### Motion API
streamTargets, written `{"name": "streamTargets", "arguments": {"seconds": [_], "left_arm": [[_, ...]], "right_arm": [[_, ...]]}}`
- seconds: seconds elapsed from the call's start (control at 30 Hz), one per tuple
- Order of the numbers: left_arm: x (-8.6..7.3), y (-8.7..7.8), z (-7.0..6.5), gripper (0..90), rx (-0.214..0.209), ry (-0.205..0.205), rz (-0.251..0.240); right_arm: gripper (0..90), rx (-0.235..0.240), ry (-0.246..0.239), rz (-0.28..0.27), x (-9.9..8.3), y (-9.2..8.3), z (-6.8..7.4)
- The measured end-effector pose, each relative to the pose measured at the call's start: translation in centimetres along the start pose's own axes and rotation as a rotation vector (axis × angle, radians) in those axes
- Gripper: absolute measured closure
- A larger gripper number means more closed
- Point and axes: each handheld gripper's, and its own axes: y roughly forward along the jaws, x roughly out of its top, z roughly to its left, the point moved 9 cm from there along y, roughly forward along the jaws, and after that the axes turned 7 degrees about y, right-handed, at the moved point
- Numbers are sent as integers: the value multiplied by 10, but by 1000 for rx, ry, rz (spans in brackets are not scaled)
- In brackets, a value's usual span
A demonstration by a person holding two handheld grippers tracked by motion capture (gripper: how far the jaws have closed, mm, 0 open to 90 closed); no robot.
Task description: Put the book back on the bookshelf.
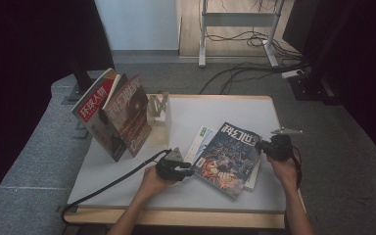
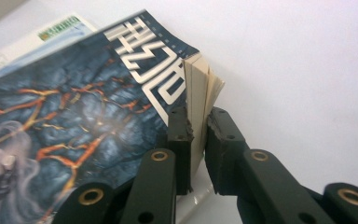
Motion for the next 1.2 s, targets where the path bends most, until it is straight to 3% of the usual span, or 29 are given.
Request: {"name": "streamTargets", "arguments": {"seconds": [0.2,0.37,0.57,0.73,0.87,1.07,1.2], "left_arm": [[4,-5,2,435,15,-4,-17],[9,-12,3,368,9,-8,-36],[12,-15,4,331,4,-26,-55],[16,-17,4,320,-10,-44,-82],[21,-19,4,316,-28,-58,-114],[29,-25,14,327,-45,-91,-161],[35,-24,12,325,-47,-61,-123]], "right_arm": [[816,18,-50,-34,10,-11,14],[818,41,-85,-54,15,-19,26],[820,82,-112,-96,26,-32,44],[821,122,-169,-120,36,-46,69],[820,127,-214,-123,42,-53,86],[817,158,-213,-136,47,-66,94],[816,181,-213,-143,49,-73,98]]}}
